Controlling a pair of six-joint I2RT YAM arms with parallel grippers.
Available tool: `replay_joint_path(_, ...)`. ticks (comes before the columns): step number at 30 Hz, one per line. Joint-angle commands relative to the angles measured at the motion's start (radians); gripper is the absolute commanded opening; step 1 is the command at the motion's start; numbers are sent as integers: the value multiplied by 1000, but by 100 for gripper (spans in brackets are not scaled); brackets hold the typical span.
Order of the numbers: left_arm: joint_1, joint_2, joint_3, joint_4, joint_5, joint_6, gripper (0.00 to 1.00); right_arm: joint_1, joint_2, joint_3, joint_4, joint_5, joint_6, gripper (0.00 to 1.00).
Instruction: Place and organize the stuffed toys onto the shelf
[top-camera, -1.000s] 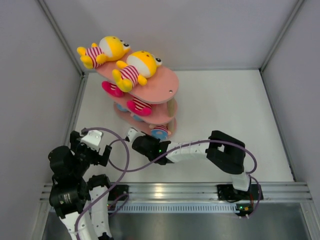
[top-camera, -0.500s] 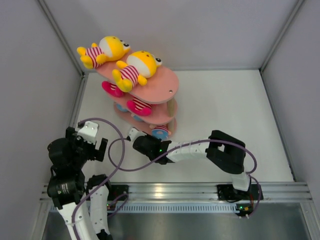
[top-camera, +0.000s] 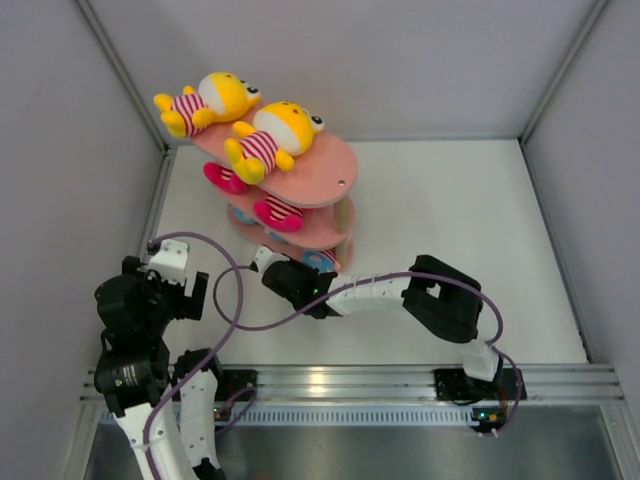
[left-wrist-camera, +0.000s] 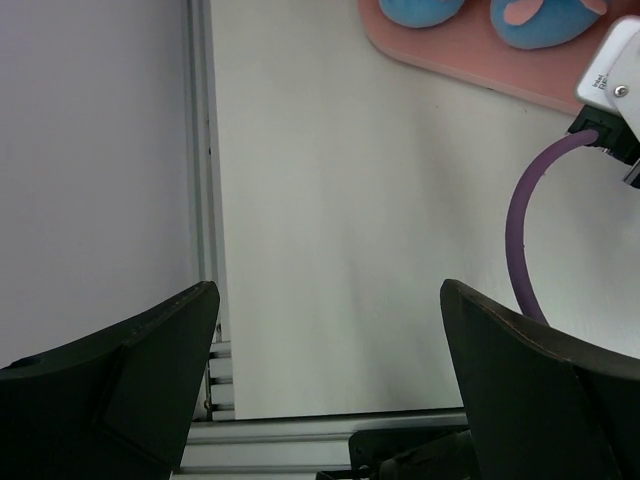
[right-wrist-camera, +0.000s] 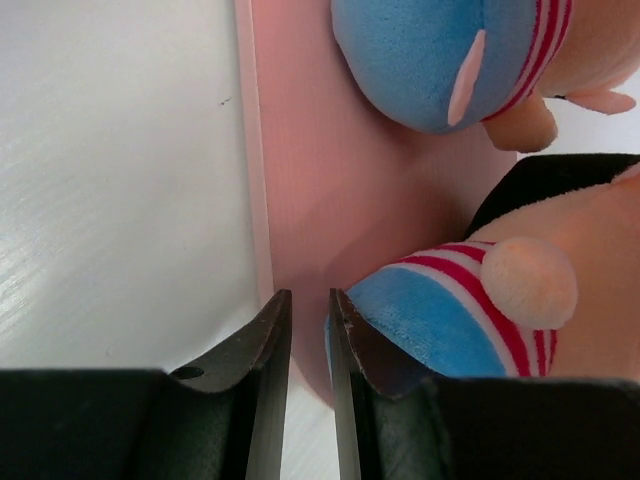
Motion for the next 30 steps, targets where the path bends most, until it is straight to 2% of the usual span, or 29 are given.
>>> replay_joint_path(1,4,6,6,49,-17,-4,98,-23,36,63,0,6,-21,22)
replay_joint_path(8,4,-1,-1,49,-26,7,98,-55,66,105,-10,-9,-36,22)
replay_joint_path(11,3,-4,-8,48,-23,5,98,-55,54,105,-20,-14,-43,25)
replay_joint_path(24,4,-27,-32,48,-48,-4,98,55,-101,56,0,-135,-118,65)
replay_joint_path(30,4,-22,-17,48,-138,-22,98,104,-231,-18,-1,-224,-86,68)
